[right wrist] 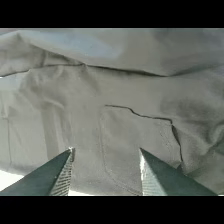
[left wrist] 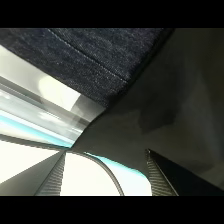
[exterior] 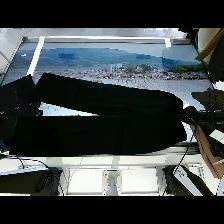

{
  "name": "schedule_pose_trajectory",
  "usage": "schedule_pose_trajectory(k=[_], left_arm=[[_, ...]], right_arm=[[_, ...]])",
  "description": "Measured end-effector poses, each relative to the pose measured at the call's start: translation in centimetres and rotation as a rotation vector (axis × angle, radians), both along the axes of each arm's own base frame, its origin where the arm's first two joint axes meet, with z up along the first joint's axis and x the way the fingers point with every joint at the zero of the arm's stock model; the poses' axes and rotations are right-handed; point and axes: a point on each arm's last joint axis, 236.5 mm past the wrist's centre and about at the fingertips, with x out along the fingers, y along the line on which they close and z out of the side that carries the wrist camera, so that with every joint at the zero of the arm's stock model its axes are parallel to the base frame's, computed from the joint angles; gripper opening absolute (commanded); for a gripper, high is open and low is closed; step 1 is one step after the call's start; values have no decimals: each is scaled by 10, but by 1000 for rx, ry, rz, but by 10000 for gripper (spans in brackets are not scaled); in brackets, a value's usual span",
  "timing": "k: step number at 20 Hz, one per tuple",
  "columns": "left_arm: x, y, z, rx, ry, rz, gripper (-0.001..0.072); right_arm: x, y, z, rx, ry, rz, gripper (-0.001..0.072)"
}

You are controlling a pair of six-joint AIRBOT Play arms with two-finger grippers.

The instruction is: Fold the clothes and pants, and hang the long-sleeved shirts on hangers.

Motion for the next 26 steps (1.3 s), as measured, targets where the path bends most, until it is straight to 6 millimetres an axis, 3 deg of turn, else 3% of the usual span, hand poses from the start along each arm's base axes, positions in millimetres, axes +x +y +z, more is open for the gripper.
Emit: schedule_pose_trajectory(k=[10,11,12,14,15,18,21,24,26], left_arm=[[20,-7,0,-17,-76,0,530],[21,-8,0,-17,-78,-3,409],[23,-9,1,-19,-80,-7,232],[24,-12,1,-30,-80,-16,117],[25,-15,2,-39,-79,-21,10],[25,-27,6,-88,-76,-35,7],[37,-38,20,-132,-122,-28,7],[71,-34,56,-122,-273,7,7],[103,-29,94,-99,-424,33,6]], right_arm=[[1,0,0,2,-2,-2,451],[1,0,0,2,-3,-2,451],[1,0,0,1,-3,-2,451],[1,0,0,2,-3,-2,451],[1,0,1,2,-3,-2,451],[3,-2,4,-10,-17,4,451],[14,-11,23,-55,-73,11,451],[29,-27,56,-145,-155,21,451],[33,-40,72,-224,-186,30,450]])
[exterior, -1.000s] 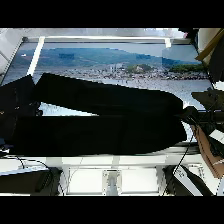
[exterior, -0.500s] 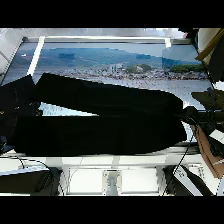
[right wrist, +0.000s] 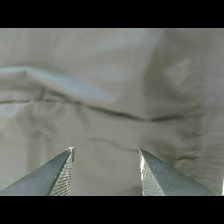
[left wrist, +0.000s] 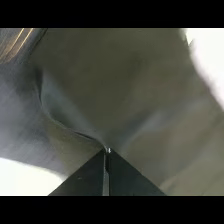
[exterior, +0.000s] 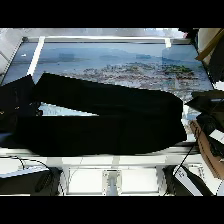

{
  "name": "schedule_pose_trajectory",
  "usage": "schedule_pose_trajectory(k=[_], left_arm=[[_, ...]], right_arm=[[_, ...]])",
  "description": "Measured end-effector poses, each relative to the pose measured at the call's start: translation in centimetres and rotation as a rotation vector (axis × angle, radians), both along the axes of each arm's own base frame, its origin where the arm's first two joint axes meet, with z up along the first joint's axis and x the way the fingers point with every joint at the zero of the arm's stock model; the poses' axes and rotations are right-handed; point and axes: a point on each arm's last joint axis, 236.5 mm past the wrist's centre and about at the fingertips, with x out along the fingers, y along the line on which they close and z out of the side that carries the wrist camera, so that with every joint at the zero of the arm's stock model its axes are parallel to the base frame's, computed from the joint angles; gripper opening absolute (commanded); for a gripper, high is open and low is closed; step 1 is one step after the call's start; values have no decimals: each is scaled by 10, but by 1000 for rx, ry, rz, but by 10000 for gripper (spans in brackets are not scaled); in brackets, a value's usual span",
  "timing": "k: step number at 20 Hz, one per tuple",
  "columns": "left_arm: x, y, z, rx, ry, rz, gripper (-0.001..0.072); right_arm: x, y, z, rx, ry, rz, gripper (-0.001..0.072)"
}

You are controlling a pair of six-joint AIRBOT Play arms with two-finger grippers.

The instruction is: Fold the clothes and pants, and hang the long-sleeved shirts on hangers.

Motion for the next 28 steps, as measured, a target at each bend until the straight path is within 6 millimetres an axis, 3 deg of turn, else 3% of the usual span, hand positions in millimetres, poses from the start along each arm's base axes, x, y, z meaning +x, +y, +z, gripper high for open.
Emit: schedule_pose_trajectory(k=[3,5,8,11,12,13,18,21,26,27,28], left_arm=[[35,-1,52,38,-176,15,6],[46,-9,72,64,-228,-9,7],[58,-22,88,90,-265,-57,6],[67,-32,94,102,-284,-88,6],[69,-33,94,108,-287,-93,6],[72,-34,95,112,-292,-95,7],[75,-35,92,135,-281,-108,6],[76,-36,91,140,-275,-114,6],[74,-34,87,155,-253,-118,6],[73,-34,85,158,-246,-120,6],[72,-33,85,160,-243,-120,6]], right_arm=[[-8,-21,-5,-85,35,-20,451],[-24,-39,-27,-85,104,-82,452],[-62,-62,-69,14,214,-237,453],[-97,-65,-108,142,290,-366,470],[-105,-62,-118,173,306,-382,553],[-113,-56,-129,203,321,-390,582],[-130,-37,-173,271,359,-452,577],[-131,-31,-188,290,353,-485,548],[-120,-31,-196,310,308,-523,546],[-118,-30,-197,313,307,-519,508],[-116,-29,-198,311,305,-510,381]])
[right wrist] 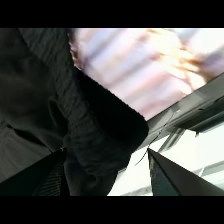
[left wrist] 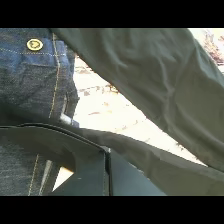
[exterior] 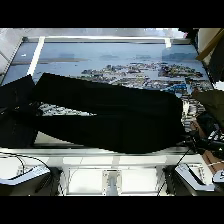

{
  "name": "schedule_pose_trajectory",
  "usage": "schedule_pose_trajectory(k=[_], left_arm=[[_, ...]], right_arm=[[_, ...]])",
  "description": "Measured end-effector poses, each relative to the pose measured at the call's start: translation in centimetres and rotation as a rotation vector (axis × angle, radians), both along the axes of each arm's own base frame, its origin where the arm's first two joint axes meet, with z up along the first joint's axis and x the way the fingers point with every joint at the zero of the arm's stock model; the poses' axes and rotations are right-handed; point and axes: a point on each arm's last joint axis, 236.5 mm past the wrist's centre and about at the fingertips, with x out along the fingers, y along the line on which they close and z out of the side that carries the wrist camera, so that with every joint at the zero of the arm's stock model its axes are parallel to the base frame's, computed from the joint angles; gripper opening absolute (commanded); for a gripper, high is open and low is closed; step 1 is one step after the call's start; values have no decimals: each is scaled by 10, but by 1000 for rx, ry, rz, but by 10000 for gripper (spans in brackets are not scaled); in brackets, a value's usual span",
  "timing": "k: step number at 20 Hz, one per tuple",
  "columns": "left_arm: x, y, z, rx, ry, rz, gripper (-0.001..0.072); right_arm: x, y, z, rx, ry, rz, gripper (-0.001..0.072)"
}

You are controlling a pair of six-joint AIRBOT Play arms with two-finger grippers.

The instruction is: Fold the clothes and pants, and hang the long-sleeved shirts on hangers.

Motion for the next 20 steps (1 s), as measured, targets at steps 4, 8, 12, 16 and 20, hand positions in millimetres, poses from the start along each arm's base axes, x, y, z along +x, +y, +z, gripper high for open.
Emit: schedule_pose_trajectory(k=[4,8,12,16,20], left_arm=[[0,3,-2,14,6,7,6],[2,8,0,33,1,19,6],[8,17,14,61,-15,47,5],[39,18,37,120,-67,77,4],[96,28,48,236,-116,210,4]], right_arm=[[12,12,-5,-16,-9,71,27],[19,22,5,-1,-20,149,27],[17,28,54,32,-33,286,26],[41,16,118,-34,-105,280,26],[87,8,154,-130,-178,249,25]])
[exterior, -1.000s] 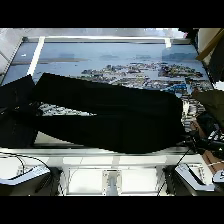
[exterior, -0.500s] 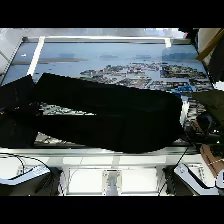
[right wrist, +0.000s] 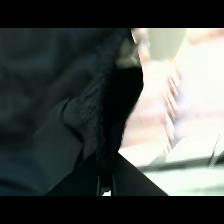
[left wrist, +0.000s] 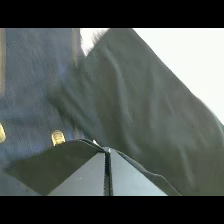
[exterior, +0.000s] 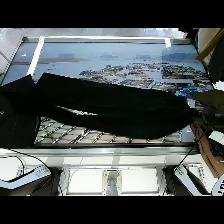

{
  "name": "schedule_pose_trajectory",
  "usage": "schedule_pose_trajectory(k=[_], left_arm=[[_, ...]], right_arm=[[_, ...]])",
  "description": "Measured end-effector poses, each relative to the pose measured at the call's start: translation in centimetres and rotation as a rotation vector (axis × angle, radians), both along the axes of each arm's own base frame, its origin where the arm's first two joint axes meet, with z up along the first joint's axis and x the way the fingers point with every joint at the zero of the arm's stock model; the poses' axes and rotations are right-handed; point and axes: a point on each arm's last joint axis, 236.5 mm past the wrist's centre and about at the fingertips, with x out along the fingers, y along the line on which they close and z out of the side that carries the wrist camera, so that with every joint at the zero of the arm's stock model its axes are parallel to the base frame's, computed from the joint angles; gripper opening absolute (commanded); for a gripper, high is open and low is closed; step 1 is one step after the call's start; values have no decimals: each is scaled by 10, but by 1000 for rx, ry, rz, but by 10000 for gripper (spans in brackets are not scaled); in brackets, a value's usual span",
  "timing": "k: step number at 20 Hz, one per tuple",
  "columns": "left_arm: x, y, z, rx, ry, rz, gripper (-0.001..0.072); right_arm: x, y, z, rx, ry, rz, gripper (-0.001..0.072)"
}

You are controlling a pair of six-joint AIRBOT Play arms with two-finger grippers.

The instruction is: Fold the clothes and pants, and hang the long-sleeved shirts on hangers.

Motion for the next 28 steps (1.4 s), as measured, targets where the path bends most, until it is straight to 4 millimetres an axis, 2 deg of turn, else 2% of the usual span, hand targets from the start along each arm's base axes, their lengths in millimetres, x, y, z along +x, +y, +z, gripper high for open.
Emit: schedule_pose_trajectory(k=[2,4,7,10,15,20,21,22,23,24,26,28], left_arm=[[26,6,-2,59,-7,63,4],[56,8,-6,104,-26,100,3],[97,11,-14,123,-73,145,3],[129,15,-31,116,-107,181,3],[168,12,-50,136,-171,202,3],[190,2,-77,157,-188,192,5],[193,0,-82,159,-186,187,5],[195,-3,-86,159,-184,183,17],[197,-5,-88,159,-184,180,117],[199,-6,-89,163,-187,178,228],[199,-8,-86,163,-193,177,239],[197,-7,-69,170,-216,181,241]], right_arm=[[29,-2,7,-16,-32,-24,25],[58,-3,5,-6,-37,-57,25],[100,-5,-14,28,-15,-116,25],[134,-10,-41,53,10,-181,26],[190,-20,-75,51,-16,-289,25],[238,-36,-88,40,-105,-436,27],[245,-38,-89,37,-124,-457,47],[251,-40,-88,32,-145,-478,207],[256,-41,-87,26,-163,-492,438],[261,-43,-85,20,-180,-502,510],[267,-46,-79,16,-207,-517,510],[272,-51,-69,14,-226,-518,510]])
